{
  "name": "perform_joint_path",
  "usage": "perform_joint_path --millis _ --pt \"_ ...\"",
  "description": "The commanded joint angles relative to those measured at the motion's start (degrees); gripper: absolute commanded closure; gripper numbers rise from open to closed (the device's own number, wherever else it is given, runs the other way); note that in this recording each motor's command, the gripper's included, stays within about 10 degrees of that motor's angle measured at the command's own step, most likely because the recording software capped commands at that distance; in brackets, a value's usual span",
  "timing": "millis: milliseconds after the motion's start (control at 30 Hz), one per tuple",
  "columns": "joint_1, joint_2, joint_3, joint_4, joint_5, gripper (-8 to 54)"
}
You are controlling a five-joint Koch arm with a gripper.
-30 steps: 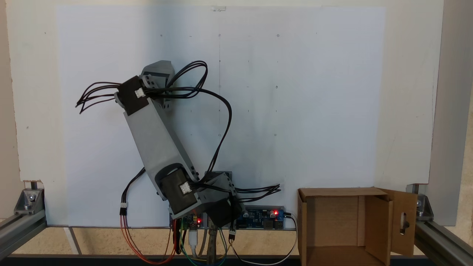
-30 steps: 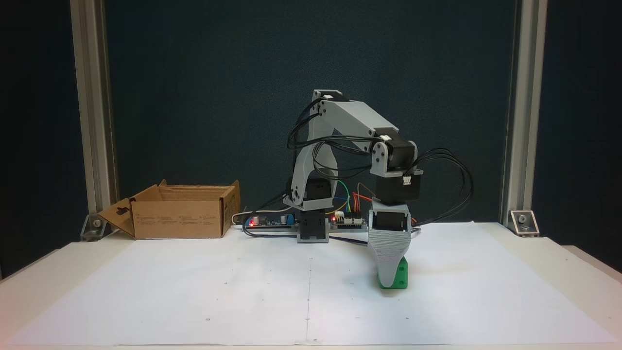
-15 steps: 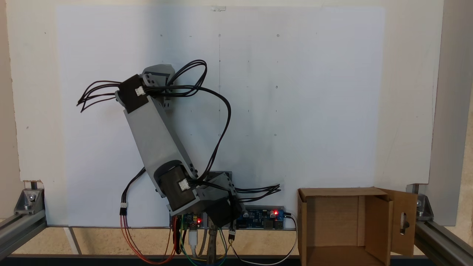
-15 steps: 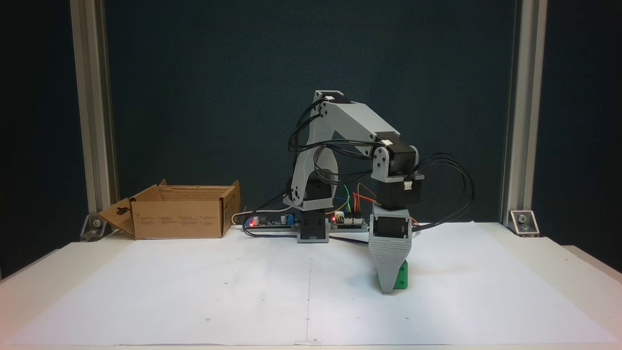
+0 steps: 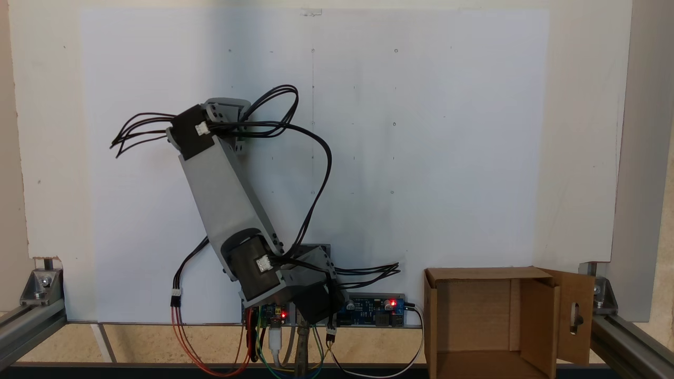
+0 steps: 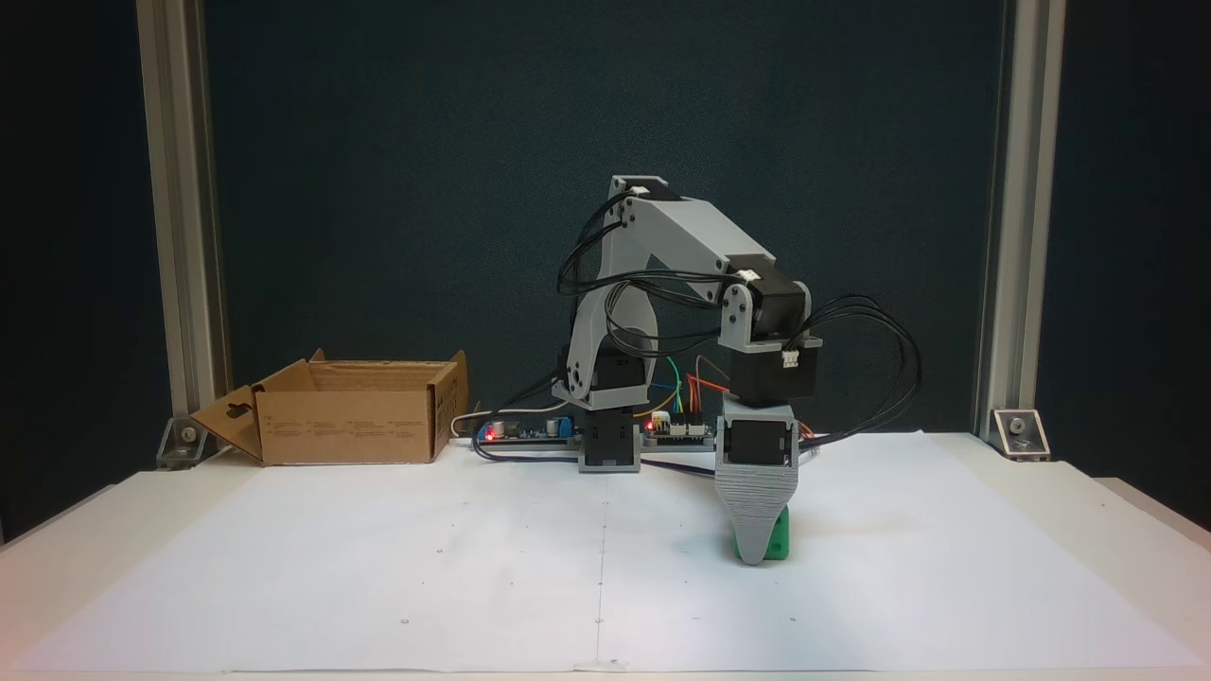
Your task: Grasp a green dice and put it in the bin.
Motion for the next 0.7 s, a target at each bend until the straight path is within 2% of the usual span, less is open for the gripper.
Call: perform_joint_path --millis 0,200,500,667 --pt "1.05 1.41 -1.05 0.53 4.22 34.0" --pt "7.82 16.68 -1.14 4.57 4.04 34.0" --pt "20.13 45.88 -1.05 7.12 -0.18 34.0" --pt "31.64 47.37 -1.05 8.70 -10.46 34.0"
